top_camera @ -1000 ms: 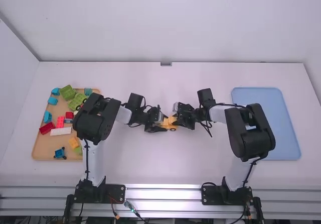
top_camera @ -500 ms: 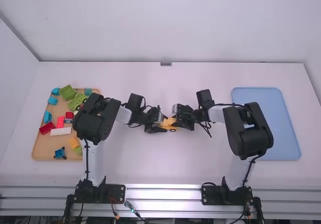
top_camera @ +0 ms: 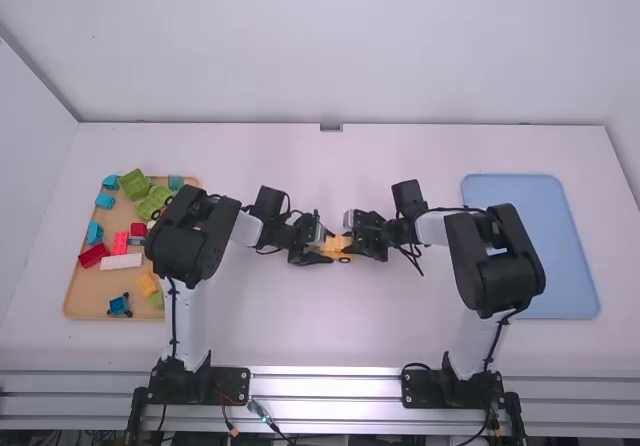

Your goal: Assemble lego blocks to make yellow taxi

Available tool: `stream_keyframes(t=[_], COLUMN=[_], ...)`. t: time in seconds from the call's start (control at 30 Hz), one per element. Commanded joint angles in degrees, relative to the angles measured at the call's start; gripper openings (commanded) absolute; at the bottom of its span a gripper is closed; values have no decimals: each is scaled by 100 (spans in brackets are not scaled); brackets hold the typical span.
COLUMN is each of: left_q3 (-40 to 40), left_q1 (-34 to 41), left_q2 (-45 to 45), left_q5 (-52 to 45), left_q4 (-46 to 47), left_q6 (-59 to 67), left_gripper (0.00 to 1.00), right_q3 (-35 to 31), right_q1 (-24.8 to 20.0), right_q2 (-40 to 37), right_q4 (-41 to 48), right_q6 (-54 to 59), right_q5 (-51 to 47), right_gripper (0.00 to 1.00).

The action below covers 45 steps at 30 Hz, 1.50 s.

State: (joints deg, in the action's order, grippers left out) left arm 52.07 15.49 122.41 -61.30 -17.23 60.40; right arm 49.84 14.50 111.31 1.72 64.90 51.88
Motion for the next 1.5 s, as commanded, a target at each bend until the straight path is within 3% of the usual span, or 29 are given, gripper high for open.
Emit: stream_keyframes(t=[0.0,0.07,0.1,0.2,0.23,0.43,0.57,0.7,0.73,0.77,0.8,0.87,1.27,1.47], left_q3=[-114,-114,-116,-114,-114,-114,-114,-114,-114,-114,-116,-116,-114,-114], left_q1=[59,59,59,59,59,59,59,59,59,59,59,59,59,59], left_q2=[61,61,61,61,61,61,61,61,61,61,61,61,61,61], left_q5=[68,68,66,70,68,72,87,87,87,87,87,87,90,87], left_q4=[70,72,70,70,70,70,68,70,76,85,85,85,79,72], left_q6=[-63,-61,-61,-61,-61,-61,-61,-63,-61,-61,-61,-59,-61,-63], left_gripper=[48,48,48,48,48,47,47,47,45,44,44,44,41,39], right_q3=[-81,-76,-70,-70,-70,-70,-4,136,203,240,269,356,96,-2], right_q1=[55,55,55,50,26,-146,-214,-343,-400,-415,-433,-433,103,114], right_q2=[90,90,90,87,87,87,74,-31,-129,-188,-201,-190,-190,-94], right_q4=[33,35,26,-44,-85,-116,-142,-33,24,42,42,39,114,2], right_q6=[-20,-15,-37,-57,-59,-42,-42,-35,-42,-50,-57,-234,-522,-693], right_q5=[76,79,83,151,293,710,1119,1635,1731,1668,1528,929,-87,-293], right_gripper=[17,22,30,34,45,67,79,82,72,47,27,0,0,0])
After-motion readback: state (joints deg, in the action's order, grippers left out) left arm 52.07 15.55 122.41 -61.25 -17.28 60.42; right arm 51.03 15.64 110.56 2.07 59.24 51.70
